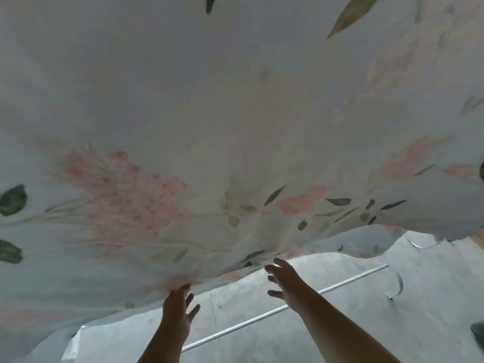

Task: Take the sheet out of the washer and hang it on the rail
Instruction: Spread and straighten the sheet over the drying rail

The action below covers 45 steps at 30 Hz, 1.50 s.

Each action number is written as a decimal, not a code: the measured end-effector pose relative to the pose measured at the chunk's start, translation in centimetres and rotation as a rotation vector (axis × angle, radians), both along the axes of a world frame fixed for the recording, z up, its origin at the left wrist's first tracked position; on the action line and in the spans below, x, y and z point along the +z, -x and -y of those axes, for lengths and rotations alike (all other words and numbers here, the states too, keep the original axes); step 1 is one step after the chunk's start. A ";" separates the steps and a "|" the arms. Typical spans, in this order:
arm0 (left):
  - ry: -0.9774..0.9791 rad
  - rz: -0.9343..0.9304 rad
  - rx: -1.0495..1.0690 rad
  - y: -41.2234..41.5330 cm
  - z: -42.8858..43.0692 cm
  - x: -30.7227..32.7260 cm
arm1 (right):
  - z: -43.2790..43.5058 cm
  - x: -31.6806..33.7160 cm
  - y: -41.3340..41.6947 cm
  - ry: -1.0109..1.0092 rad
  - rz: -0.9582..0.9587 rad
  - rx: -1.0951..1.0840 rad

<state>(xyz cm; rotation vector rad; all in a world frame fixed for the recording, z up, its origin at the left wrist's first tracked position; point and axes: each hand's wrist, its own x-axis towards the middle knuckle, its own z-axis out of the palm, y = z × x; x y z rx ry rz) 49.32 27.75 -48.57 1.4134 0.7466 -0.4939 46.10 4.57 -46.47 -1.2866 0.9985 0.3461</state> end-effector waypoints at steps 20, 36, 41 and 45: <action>-0.350 -0.040 0.174 -1.8 -1.7 -13.1 | -0.7 -14.9 -3.0 0.284 0.050 -0.067; 0.100 -0.237 -0.034 1.0 10.7 -7.1 | 12.8 -6.5 3.4 -0.090 0.073 -0.344; 0.130 -0.183 -0.223 2.8 22.2 -3.6 | 24.1 -3.6 6.3 -0.062 0.104 -0.413; 0.165 -0.161 -0.221 5.8 31.3 -3.3 | 31.5 -2.8 8.7 -0.100 0.126 -0.419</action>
